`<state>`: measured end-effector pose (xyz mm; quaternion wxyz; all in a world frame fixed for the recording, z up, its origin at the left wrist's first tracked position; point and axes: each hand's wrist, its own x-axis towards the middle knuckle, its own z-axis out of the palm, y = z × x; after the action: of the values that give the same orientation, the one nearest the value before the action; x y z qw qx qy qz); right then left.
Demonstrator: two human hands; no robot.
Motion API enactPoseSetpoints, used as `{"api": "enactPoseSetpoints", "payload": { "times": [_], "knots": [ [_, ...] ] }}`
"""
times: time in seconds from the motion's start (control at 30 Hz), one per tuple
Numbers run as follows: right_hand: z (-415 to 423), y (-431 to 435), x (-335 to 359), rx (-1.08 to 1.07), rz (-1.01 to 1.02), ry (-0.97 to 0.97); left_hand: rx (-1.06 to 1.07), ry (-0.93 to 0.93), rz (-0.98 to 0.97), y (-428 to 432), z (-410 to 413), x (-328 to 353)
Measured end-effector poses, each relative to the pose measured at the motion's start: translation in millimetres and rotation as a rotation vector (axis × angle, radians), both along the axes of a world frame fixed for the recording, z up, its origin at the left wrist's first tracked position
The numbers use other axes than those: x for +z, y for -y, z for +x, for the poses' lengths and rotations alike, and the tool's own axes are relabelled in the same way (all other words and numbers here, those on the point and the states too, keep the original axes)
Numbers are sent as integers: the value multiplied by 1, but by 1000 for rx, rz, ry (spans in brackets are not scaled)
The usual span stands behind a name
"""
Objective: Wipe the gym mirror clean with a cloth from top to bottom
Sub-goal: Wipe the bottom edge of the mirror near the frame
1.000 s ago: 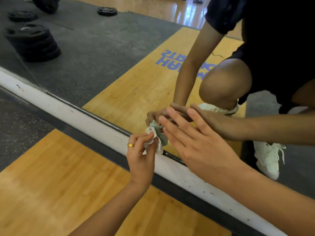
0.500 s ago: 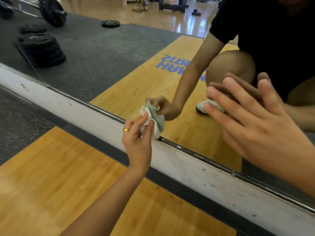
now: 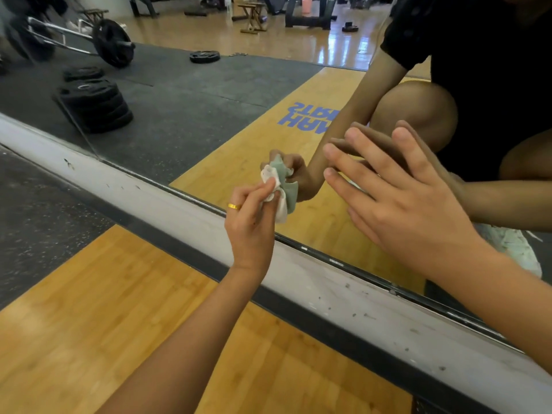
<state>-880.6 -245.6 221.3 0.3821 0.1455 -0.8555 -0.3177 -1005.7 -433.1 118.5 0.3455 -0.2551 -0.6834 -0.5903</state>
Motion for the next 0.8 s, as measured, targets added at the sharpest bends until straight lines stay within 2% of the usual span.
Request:
{"api": "enactPoseSetpoints", "payload": {
  "times": [0.2, 0.37, 0.57, 0.73, 0.8],
  "knots": [
    [1, -2, 0, -9, 15, 22, 88, 92, -229, 27, 3, -43],
    [0, 0, 1, -13, -12, 38, 106, 52, -116, 13, 3, -8],
    [1, 3, 3, -20, -13, 40, 64, 111, -178, 19, 4, -52],
    [1, 3, 3, -24, -17, 41, 42, 118, -26, 10, 12, -35],
    [-1, 4, 3, -16, -30, 43, 26, 80, -49, 4, 11, -31]
  ]
}}
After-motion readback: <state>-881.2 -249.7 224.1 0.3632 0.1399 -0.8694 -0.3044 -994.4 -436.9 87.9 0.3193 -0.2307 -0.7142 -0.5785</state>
